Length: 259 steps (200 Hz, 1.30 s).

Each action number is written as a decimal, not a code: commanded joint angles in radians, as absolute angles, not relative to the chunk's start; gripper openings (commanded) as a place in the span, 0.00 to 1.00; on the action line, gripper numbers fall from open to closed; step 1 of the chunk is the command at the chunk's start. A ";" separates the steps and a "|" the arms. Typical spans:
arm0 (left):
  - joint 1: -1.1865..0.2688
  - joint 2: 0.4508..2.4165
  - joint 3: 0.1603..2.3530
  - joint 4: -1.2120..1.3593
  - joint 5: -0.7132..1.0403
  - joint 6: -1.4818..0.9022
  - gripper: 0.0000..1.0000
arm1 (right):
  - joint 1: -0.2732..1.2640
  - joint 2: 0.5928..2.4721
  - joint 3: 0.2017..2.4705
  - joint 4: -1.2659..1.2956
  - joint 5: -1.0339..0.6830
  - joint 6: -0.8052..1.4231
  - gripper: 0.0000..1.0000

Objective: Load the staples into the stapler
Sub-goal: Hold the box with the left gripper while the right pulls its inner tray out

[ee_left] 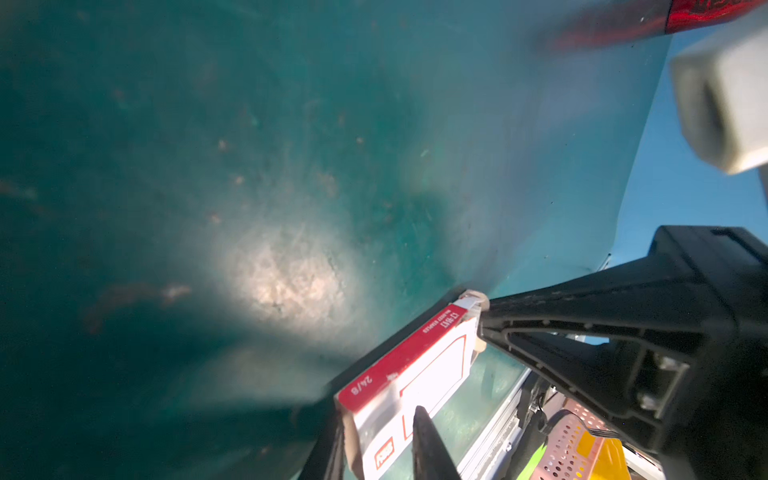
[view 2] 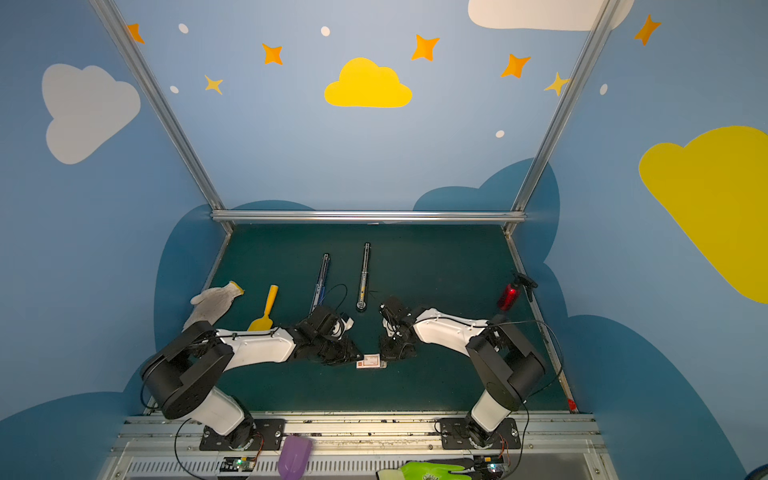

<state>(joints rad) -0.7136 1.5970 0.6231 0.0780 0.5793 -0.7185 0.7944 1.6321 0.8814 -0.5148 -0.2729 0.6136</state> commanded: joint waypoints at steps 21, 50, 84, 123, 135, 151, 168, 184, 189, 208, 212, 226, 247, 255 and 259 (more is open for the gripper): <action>-0.717 1.630 0.617 0.122 0.609 -0.721 0.13 | 0.791 1.630 0.867 -0.504 -0.273 0.621 0.00; -0.716 1.637 0.620 0.121 0.600 -0.722 0.04 | 0.791 1.631 0.868 -0.509 -0.269 0.621 0.00; -0.716 1.617 0.614 0.097 0.576 -0.715 0.04 | 0.777 1.616 0.866 -0.535 -0.226 0.628 0.00; -0.715 1.606 0.612 0.081 0.555 -0.712 0.04 | 0.737 1.576 0.843 -0.565 -0.195 0.616 0.00; -0.715 1.609 0.612 0.084 0.555 -0.714 0.04 | 0.727 1.567 0.838 -0.572 -0.192 0.612 0.00; -0.715 1.612 0.613 0.089 0.555 -0.715 0.04 | 0.720 1.559 0.832 -0.569 -0.197 0.609 0.00; -0.714 1.612 0.621 0.084 0.555 -0.713 0.04 | 0.719 1.555 0.831 -0.568 -0.196 0.609 0.00; -0.715 1.609 0.626 0.073 0.551 -0.709 0.04 | 0.716 1.559 0.832 -0.574 -0.190 0.605 0.00; -0.713 1.608 0.628 0.069 0.551 -0.706 0.04 | 0.713 1.559 0.831 -0.576 -0.188 0.603 0.00; -0.713 1.602 0.630 0.054 0.544 -0.699 0.04 | 0.703 1.559 0.830 -0.582 -0.179 0.595 0.00; -0.713 1.602 0.631 0.051 0.543 -0.699 0.04 | 0.701 1.559 0.831 -0.585 -0.175 0.594 0.00; -0.711 1.599 0.630 0.048 0.541 -0.699 0.04 | 0.693 1.555 0.832 -0.592 -0.169 0.588 0.00; -0.710 1.599 0.629 0.052 0.541 -0.702 0.04 | 0.683 1.545 0.831 -0.596 -0.165 0.581 0.00; -0.710 1.598 0.629 0.052 0.540 -0.703 0.04 | 0.681 1.543 0.832 -0.599 -0.164 0.579 0.00; -0.711 1.598 0.630 0.052 0.540 -0.702 0.04 | 0.680 1.543 0.834 -0.600 -0.165 0.576 0.00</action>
<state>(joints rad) -0.7143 1.6135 0.6239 0.0982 0.5705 -0.7151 0.6899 1.5719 0.8410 -0.5617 -0.1947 0.5964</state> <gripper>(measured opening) 0.046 0.047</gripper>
